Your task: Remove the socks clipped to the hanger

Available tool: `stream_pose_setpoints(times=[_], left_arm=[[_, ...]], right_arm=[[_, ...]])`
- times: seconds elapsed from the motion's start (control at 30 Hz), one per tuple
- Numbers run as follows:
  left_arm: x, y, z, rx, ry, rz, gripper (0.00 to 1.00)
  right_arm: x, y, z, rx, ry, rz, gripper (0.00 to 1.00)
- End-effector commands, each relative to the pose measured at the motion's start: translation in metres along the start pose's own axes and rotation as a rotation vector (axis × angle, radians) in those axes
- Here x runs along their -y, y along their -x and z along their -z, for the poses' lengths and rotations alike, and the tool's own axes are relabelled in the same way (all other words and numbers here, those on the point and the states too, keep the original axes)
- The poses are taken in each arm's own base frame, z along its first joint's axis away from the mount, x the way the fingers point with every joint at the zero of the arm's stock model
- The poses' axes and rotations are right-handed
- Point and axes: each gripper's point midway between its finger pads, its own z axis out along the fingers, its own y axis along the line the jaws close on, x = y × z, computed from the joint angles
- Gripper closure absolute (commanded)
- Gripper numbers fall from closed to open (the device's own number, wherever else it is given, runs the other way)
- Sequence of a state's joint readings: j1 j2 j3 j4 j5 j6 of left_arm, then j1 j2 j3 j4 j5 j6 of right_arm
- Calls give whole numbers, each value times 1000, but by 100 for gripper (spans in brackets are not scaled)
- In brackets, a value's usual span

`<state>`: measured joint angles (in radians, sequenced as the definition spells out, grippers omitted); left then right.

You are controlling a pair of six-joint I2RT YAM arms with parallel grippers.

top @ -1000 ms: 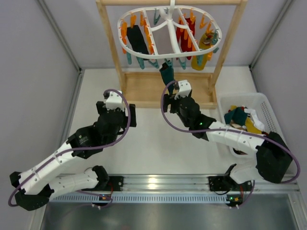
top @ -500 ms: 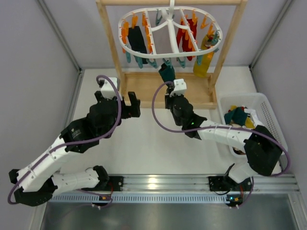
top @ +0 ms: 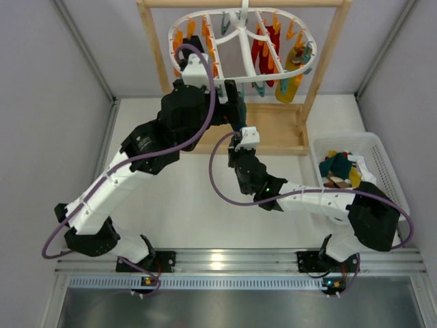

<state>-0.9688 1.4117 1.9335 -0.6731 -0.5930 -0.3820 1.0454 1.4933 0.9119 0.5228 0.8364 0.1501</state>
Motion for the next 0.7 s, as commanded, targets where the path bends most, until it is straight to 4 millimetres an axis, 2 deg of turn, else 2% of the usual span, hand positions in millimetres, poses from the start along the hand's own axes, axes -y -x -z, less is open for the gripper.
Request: stream_pose_setpoints(times=[0.0, 0.03, 0.07, 0.13, 0.3, 0.6, 0.67], left_arm=[[14, 17, -10, 34, -23, -22, 1], [17, 26, -11, 52, -31, -22, 2], [23, 17, -23, 34, -25, -39, 2], [30, 19, -29, 38, -36, -48, 3], [37, 6, -53, 19, -18, -83, 4], [24, -9, -77, -18, 14, -46, 7], [22, -11, -83, -25, 17, -45, 11]], right_arm=[[-4, 26, 11, 64, -6, -80, 100], [-3, 24, 11, 63, -11, -78, 100], [-4, 26, 13, 65, -7, -81, 100], [-4, 26, 15, 65, -6, -81, 100], [-4, 29, 20, 68, 16, -89, 100], [-9, 29, 28, 73, 70, -98, 100], [-10, 31, 30, 80, 77, -111, 100]])
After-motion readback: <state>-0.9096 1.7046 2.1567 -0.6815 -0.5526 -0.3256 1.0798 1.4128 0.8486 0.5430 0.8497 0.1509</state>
